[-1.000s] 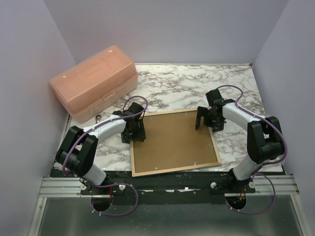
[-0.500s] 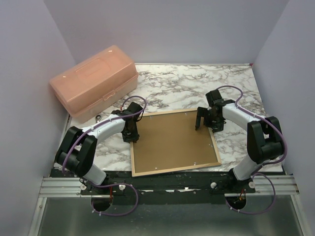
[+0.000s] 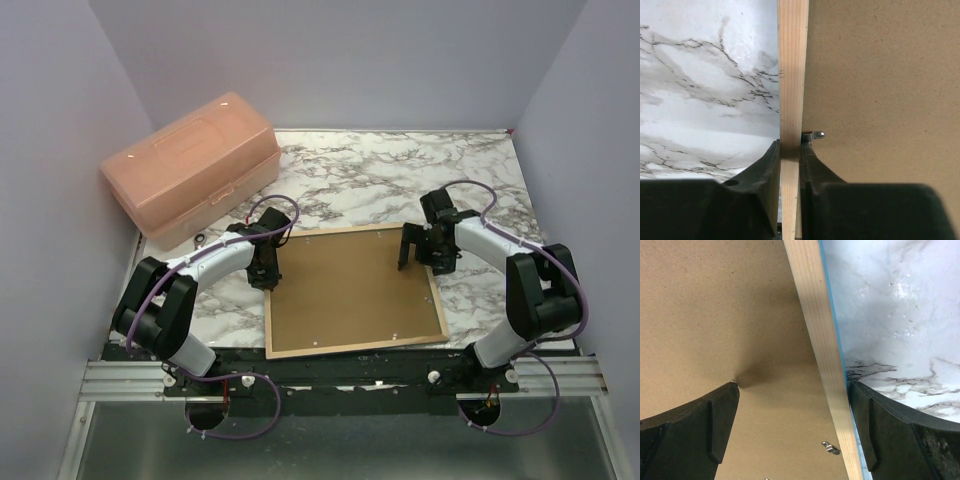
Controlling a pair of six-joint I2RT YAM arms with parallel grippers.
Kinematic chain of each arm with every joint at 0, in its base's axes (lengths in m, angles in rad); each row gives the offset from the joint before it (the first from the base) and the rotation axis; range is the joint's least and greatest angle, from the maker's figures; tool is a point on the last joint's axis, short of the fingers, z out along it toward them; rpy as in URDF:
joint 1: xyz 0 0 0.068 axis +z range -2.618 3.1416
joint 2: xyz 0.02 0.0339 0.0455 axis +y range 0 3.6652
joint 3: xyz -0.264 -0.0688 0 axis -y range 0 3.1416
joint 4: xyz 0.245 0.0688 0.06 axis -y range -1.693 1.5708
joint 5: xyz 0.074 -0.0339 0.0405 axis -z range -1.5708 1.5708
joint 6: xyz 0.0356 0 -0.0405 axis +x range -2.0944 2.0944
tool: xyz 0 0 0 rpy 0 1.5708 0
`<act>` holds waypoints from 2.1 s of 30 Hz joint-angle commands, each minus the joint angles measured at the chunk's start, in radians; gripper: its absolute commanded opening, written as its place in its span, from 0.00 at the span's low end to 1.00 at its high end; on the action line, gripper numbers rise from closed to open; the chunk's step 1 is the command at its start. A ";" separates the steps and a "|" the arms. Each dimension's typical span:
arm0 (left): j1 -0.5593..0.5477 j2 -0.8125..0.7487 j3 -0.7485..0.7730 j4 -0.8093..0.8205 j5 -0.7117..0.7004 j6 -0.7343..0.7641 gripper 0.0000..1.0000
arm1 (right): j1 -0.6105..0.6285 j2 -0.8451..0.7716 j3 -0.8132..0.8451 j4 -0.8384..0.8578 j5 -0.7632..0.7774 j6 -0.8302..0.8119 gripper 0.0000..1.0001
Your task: Put the photo into the frame
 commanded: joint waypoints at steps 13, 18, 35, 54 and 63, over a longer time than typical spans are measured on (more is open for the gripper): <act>-0.004 -0.146 -0.069 0.022 0.064 -0.037 0.72 | 0.013 -0.089 -0.036 -0.057 -0.029 0.057 1.00; -0.003 -0.153 -0.130 0.077 0.144 -0.045 0.72 | 0.013 -0.104 -0.055 -0.051 -0.054 0.051 1.00; 0.142 -0.057 0.007 0.064 0.228 0.073 0.69 | 0.039 -0.077 -0.047 0.004 -0.183 0.073 1.00; 0.206 -0.158 0.082 -0.198 -0.205 0.070 0.81 | 0.262 0.084 0.069 0.076 -0.129 0.190 1.00; 0.195 -0.427 0.018 -0.049 0.097 0.094 0.81 | 0.267 -0.017 0.032 -0.049 0.006 0.121 1.00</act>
